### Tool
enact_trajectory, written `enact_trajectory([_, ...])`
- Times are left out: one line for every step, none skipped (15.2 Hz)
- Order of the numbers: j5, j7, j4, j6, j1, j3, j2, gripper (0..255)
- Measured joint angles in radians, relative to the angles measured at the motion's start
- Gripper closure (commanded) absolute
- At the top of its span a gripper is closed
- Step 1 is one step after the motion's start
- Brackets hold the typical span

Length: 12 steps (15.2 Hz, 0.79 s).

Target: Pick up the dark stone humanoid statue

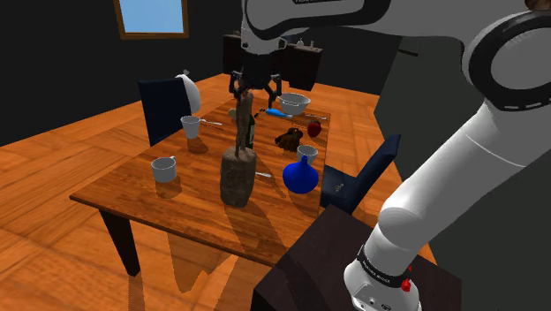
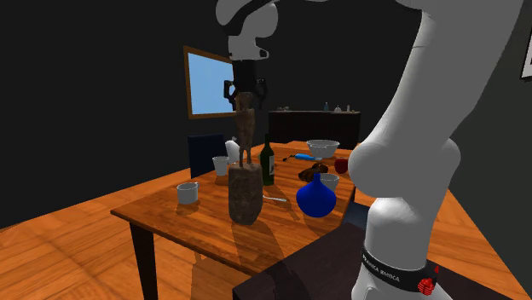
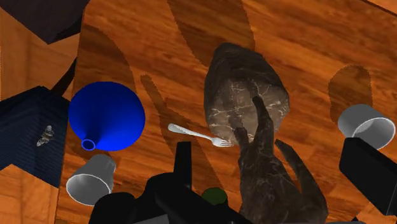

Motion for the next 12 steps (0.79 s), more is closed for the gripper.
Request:
enact_trajectory([-0.017, 0.041, 0.039, 0.002, -0.007, 0.007, 0.035, 0])
enact_trajectory([-0.037, 0.080, 0.091, -0.001, -0.014, 0.013, 0.077, 0])
enact_trajectory([-0.058, 0.123, 0.134, -0.001, -0.018, 0.020, 0.116, 0])
enact_trajectory([-0.074, 0.164, 0.166, -0.006, -0.020, 0.025, 0.139, 0])
enact_trajectory([-0.095, 0.204, 0.207, -0.007, -0.022, 0.029, 0.173, 0])
enact_trajectory([-0.109, 0.231, 0.246, -0.017, -0.023, 0.031, 0.201, 0])
enact_trajectory([-0.116, 0.245, 0.253, -0.014, -0.024, 0.031, 0.210, 0])
enact_trajectory([-0.119, 0.252, 0.249, -0.005, -0.025, 0.030, 0.213, 0])
enact_trajectory([-0.121, 0.259, 0.243, 0.004, -0.024, 0.031, 0.217, 0])
enact_trajectory([-0.122, 0.264, 0.228, 0.019, -0.024, 0.031, 0.216, 0])
enact_trajectory([-0.123, 0.266, 0.217, 0.030, -0.025, 0.031, 0.216, 0])
enact_trajectory([-0.124, 0.268, 0.205, 0.043, -0.025, 0.030, 0.218, 0])
